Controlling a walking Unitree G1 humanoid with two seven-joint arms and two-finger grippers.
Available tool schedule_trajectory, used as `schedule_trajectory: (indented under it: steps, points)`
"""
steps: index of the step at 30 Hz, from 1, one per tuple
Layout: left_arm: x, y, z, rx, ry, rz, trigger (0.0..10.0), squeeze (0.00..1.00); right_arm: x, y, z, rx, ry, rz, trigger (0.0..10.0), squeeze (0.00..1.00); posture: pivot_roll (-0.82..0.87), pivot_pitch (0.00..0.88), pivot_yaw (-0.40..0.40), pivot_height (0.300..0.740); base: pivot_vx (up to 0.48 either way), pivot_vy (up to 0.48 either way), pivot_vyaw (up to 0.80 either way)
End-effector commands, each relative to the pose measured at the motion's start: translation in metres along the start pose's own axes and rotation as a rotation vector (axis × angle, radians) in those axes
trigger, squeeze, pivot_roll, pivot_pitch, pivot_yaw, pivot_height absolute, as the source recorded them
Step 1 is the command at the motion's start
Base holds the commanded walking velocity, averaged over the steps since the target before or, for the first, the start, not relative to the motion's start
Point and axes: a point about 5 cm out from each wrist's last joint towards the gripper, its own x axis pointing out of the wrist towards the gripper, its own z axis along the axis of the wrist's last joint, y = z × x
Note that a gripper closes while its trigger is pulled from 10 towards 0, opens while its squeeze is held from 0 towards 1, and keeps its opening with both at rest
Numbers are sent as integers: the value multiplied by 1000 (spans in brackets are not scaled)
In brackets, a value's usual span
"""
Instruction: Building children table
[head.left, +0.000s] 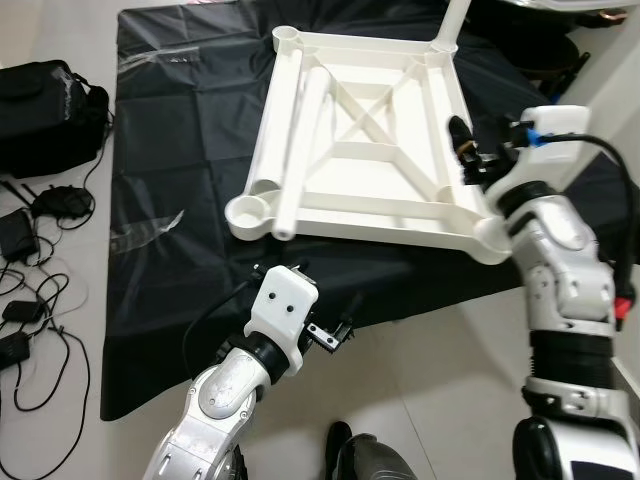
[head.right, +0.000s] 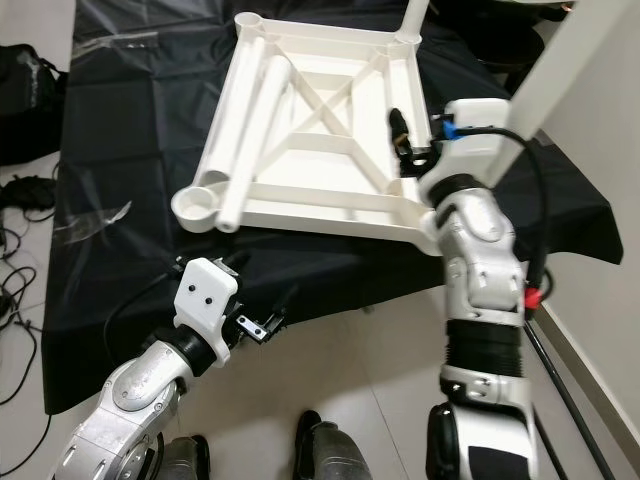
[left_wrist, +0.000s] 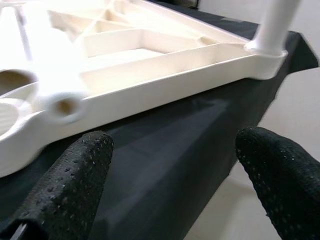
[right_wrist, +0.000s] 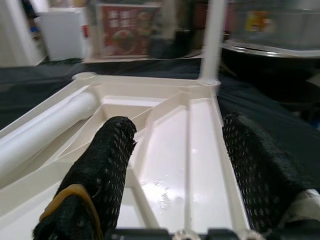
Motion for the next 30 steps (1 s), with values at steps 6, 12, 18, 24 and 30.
schedule_trajectory:
  steps: [6, 12, 18, 24, 30]
  points:
    - [0, -1, -5, -7, 16, -9, 10000, 0, 0, -47, 2, -37, 17, -97, 10000, 0, 84, 175, -100, 740, 0, 0, 0]
    - [1, -2, -5, -7, 13, -7, 10000, 0, 3, -74, 2, -134, 68, -247, 10000, 0, 89, 169, -101, 740, 0, 0, 0]
    - [1, -1, -5, -6, 12, -6, 10000, 0, 5, -85, 3, -188, 90, -318, 10000, 0, 92, 160, -105, 740, 0, 0, 0]
    - [1, -1, -5, -5, 11, -4, 10000, 0, 5, -93, -2, -275, 148, -386, 10000, 0, 95, 155, -105, 740, 0, 0, 0]
    - [2, 0, -5, 3, 5, -3, 10000, 0, 2, -111, -7, -239, 192, -494, 10000, 0, 100, 142, -110, 740, 0, 0, 0]
